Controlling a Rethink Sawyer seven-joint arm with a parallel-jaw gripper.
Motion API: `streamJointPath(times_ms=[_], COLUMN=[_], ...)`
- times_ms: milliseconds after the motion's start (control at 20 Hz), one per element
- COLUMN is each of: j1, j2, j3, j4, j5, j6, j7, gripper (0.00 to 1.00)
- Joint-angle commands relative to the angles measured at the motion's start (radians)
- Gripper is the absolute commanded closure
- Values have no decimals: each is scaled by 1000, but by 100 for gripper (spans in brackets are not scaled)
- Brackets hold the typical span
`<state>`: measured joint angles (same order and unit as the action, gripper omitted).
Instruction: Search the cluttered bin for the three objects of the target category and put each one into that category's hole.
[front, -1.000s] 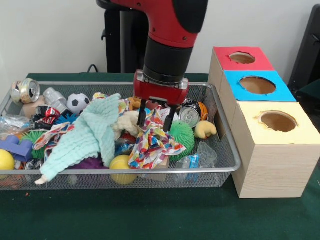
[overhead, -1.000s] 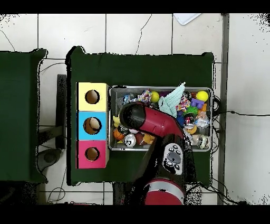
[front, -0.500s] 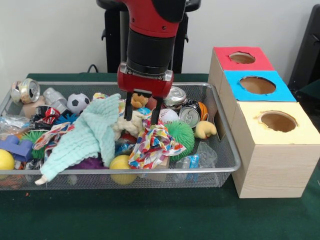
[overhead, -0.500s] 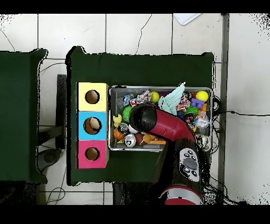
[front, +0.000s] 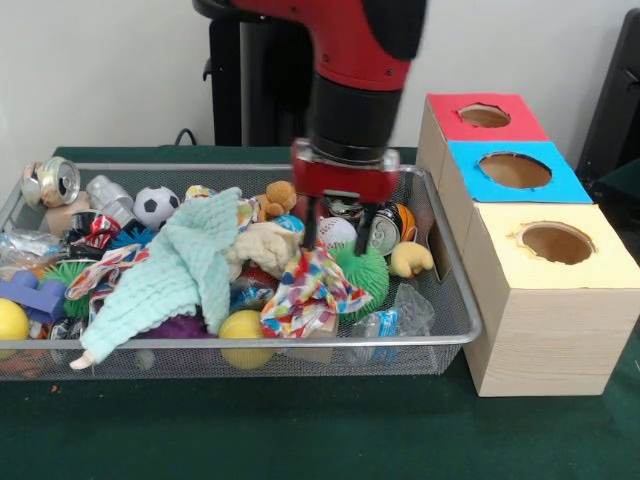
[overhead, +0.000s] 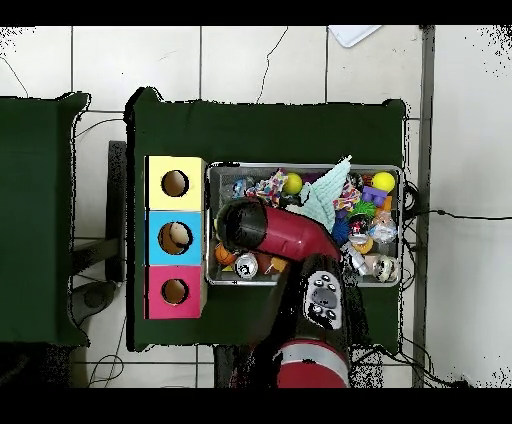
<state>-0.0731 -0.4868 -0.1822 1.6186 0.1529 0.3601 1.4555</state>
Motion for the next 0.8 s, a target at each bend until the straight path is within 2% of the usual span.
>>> streamJointPath(times_ms=[50, 450, 600, 750, 800], j1=[126, 260, 259, 218, 217], j2=[112, 195, 228, 320, 372], j3=[28, -36, -27, -11, -39], j4=[-98, -217, -259, -355, -419], j5=[49, 142, 159, 155, 160], j6=[176, 235, 216, 192, 202], j7=[273, 385, 373, 322, 339], gripper=[0, 0, 0, 0, 0])
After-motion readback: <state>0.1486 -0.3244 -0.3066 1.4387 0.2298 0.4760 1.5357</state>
